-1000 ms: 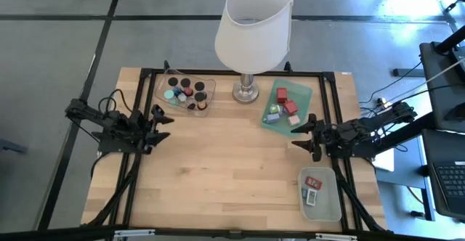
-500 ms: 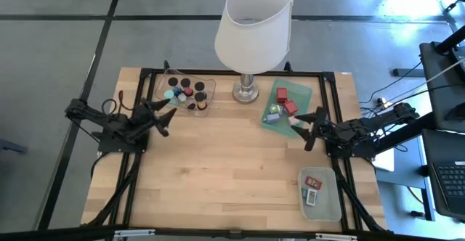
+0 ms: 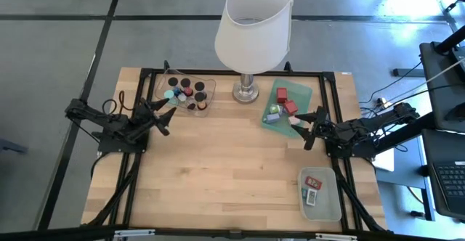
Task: Pick & Place Office items
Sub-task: Return to Home Position
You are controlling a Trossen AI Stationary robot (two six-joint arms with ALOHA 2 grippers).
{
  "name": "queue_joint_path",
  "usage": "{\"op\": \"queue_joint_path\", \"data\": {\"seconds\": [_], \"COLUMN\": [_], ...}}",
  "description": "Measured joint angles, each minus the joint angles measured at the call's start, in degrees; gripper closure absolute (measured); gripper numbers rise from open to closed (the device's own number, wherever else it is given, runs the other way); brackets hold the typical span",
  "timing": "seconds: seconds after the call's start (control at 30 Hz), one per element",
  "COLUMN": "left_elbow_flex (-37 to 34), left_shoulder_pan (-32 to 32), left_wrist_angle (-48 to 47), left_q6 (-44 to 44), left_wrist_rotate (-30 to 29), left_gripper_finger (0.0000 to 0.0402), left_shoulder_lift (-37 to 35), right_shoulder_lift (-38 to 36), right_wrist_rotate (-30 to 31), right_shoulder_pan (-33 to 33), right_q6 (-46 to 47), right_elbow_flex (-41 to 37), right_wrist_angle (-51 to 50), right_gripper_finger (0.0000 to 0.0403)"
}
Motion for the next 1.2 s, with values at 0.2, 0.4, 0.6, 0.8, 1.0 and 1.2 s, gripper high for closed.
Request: {"op": "queue_joint_path", "data": {"seconds": [0.2,0.4,0.6,0.8,1.0,1.2], "left_elbow_flex": [0.00,0.00,0.00,0.00,0.00,0.00], "left_shoulder_pan": [0.00,0.15,3.38,9.61,16.54,23.01], "left_wrist_angle": [0.02,0.32,0.33,0.31,0.31,0.29], "left_q6": [-0.04,0.02,0.01,0.01,0.00,0.03], "left_wrist_rotate": [0.00,-0.08,0.13,0.15,0.06,0.04], "left_gripper_finger": [0.0151,0.0151,0.0151,0.0151,0.0151,0.0151], "left_shoulder_lift": [0.00,-1.03,-1.05,-1.05,-1.07,-1.07], "right_shoulder_lift": [-0.14,-4.13,-8.92,-9.13,-9.13,-9.13], "right_wrist_rotate": [-0.01,0.02,0.02,0.13,0.13,0.11], "right_shoulder_pan": [0.00,0.00,0.00,-1.09,-5.59,-11.70], "right_q6": [0.13,0.13,0.12,0.11,0.11,0.09], "right_elbow_flex": [0.02,0.04,0.07,0.09,0.08,0.08], "right_wrist_angle": [-0.03,0.00,0.04,0.02,0.05,0.07], "right_gripper_finger": [0.0166,0.0166,0.0166,0.0166,0.0166,0.0166]}}
